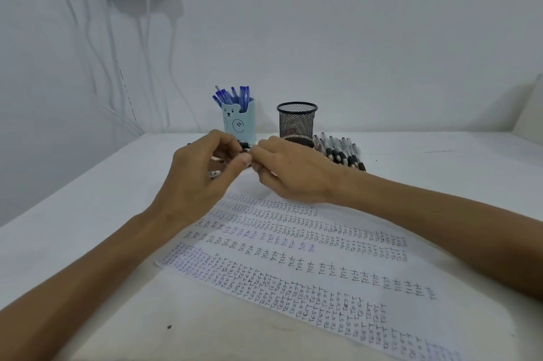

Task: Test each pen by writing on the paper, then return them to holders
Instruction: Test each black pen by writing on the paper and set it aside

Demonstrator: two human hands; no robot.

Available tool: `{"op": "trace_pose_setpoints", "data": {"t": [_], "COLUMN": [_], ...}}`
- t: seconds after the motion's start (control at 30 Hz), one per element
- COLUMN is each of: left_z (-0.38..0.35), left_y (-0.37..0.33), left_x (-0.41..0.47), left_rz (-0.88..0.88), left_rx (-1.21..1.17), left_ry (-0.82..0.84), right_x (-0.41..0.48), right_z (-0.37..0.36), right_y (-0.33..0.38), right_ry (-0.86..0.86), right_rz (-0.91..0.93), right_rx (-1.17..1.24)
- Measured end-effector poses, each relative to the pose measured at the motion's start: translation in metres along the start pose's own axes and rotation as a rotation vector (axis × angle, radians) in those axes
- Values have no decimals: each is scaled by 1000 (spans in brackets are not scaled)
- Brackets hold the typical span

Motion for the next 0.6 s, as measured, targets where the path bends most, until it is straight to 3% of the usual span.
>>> {"op": "trace_pose_setpoints", "data": {"t": [0.1,0.33,0.47,0.6], "left_z": [-1,-24,-36,-43], "left_y": [3,-6,-20,-24], "left_x": [-1,-10,-15,-20], "left_rz": [16,-132,-209,-201], "left_rx": [-45,190,224,211], "left_ry": [64,537,696,799], "right_x": [-10,-33,-56,-74], "right_z": [11,17,16,15], "right_y": [-5,-20,-30,-30], "right_ry": [-40,-127,-184,-227], "right_rz": [-142,-315,-406,-422], "right_rx": [102,640,954,983]}}
Point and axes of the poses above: each hand's wrist, its own x-axis towards the middle knuckle, its own z-axis out of the back of the hand, y = z × x, the point moved 4 cm from there along x, towards the middle knuckle, and after that the axes turned 13 degrees about y, right-handed, at the moved point
